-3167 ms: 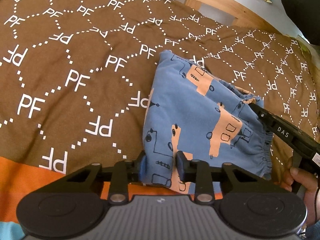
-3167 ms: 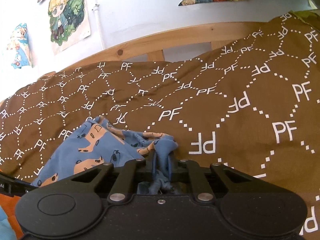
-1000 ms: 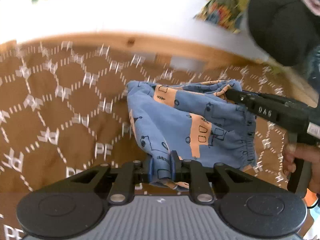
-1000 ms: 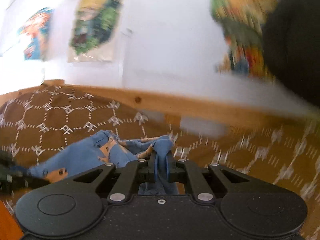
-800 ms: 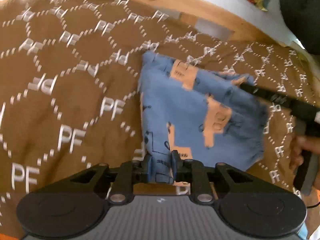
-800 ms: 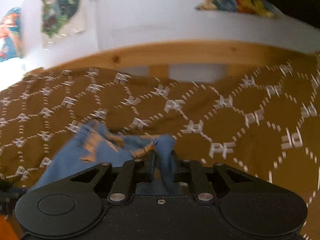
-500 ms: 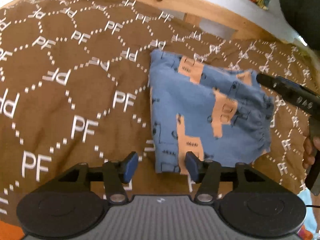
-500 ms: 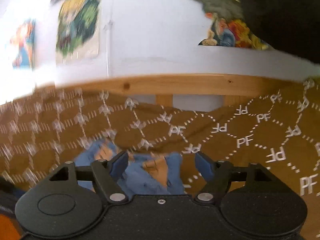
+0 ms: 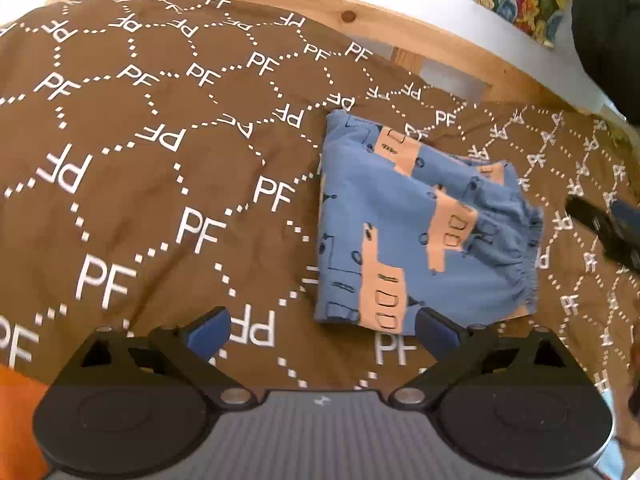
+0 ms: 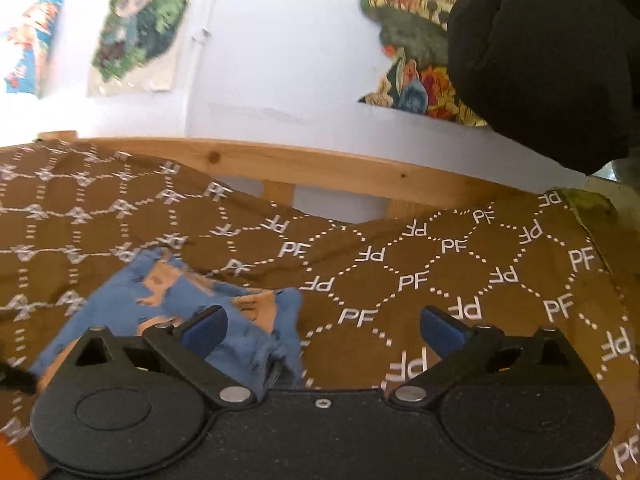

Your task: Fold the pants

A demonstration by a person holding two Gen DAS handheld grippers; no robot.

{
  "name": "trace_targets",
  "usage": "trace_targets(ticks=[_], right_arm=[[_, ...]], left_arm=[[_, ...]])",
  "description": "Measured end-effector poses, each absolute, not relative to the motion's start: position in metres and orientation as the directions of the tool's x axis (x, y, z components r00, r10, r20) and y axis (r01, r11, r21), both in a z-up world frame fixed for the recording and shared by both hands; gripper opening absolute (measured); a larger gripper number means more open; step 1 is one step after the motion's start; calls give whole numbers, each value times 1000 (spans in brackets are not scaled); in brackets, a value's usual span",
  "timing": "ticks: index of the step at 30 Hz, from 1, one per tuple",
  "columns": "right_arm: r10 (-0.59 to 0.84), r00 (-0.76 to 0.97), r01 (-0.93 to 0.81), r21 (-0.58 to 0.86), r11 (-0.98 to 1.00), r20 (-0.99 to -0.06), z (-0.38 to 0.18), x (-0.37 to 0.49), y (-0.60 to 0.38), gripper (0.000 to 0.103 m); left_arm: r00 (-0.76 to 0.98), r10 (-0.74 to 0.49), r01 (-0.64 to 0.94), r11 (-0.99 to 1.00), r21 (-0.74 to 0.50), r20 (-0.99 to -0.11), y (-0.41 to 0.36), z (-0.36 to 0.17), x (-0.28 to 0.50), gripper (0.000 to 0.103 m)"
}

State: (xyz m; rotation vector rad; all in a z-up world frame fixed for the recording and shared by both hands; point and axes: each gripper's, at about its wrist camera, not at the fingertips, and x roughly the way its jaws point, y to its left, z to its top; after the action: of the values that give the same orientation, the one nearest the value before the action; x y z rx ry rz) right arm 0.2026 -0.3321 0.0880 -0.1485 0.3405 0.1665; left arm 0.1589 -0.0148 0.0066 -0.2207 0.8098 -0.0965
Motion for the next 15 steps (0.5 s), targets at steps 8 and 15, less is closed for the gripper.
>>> trace_targets(ticks=[8,15], right_arm=[[193,935,-213,-38,976,-297,101,146,-329,102],[199,952,-203,8,979,-234,112,114,-332,102]], left_arm=[[748,-157,28,978,-206,-645,-29,35,135,103],[800,-121,67,991,-113,-588,-47,51,119,103]])
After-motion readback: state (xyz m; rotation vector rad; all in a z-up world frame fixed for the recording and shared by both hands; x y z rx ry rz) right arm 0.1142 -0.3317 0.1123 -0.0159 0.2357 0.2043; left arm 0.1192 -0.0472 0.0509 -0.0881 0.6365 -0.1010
